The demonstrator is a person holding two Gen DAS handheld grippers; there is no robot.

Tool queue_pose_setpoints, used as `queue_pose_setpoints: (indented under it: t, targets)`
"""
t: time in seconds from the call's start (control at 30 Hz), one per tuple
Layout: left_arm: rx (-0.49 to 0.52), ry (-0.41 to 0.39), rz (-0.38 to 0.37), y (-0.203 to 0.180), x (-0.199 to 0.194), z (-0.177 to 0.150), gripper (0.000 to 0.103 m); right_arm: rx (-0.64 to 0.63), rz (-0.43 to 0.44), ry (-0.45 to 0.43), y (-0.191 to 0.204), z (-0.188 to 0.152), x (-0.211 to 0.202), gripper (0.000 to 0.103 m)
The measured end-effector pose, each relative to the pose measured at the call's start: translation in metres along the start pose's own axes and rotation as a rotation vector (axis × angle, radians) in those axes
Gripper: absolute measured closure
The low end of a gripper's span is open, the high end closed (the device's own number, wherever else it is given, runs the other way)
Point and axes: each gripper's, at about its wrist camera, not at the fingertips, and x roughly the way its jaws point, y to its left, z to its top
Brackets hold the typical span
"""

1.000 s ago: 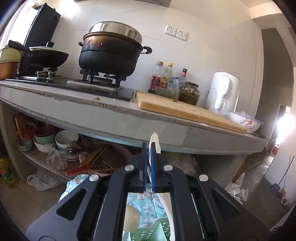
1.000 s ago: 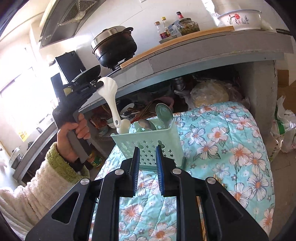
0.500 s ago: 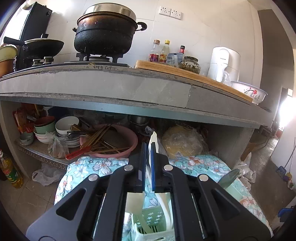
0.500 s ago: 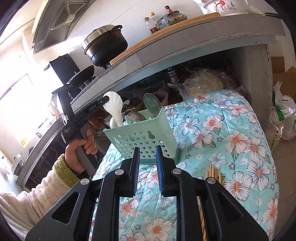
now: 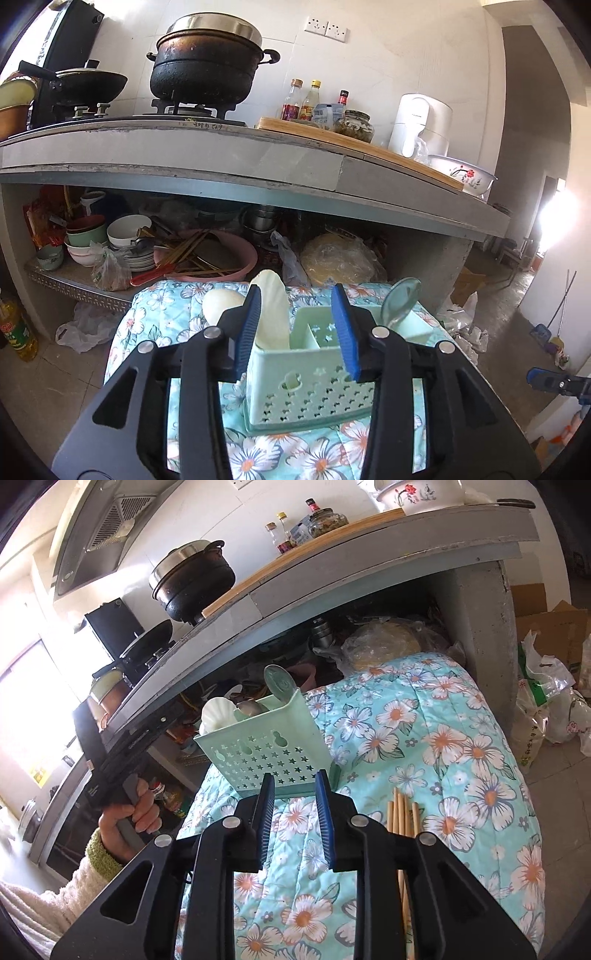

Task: Organize utensils
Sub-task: 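Reach both tools to the bamboo chopsticks and close on them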

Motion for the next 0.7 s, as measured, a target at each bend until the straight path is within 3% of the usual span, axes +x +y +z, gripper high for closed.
queue_pose_setpoints:
  t: [0.17,0.37,0.53,0.7]
  targets:
    - [0.014,0.048,-0.063,-0.021,-0.032,-0.030,0.061,0.087,-0.072,0.036,-0.033,-0.016,-0.010,0.075]
    - [-0.017,0.257,-0.240,-0.061,-0.027,-0.094,0.061,0.217,-0.143,0.202,-0.083,-0.051,0.011,0.075]
    - [-0.071,0.464,-0.387,-0.095,-0.003,-0.146,0.061,0.323,-0.121,0.280,-0.116,-0.076,0.028,0.075]
    - [-0.160,0.562,-0.437,-0.103,0.010,-0.172,0.063,0.381,-0.033,0.342,-0.128,-0.086,0.056,0.075]
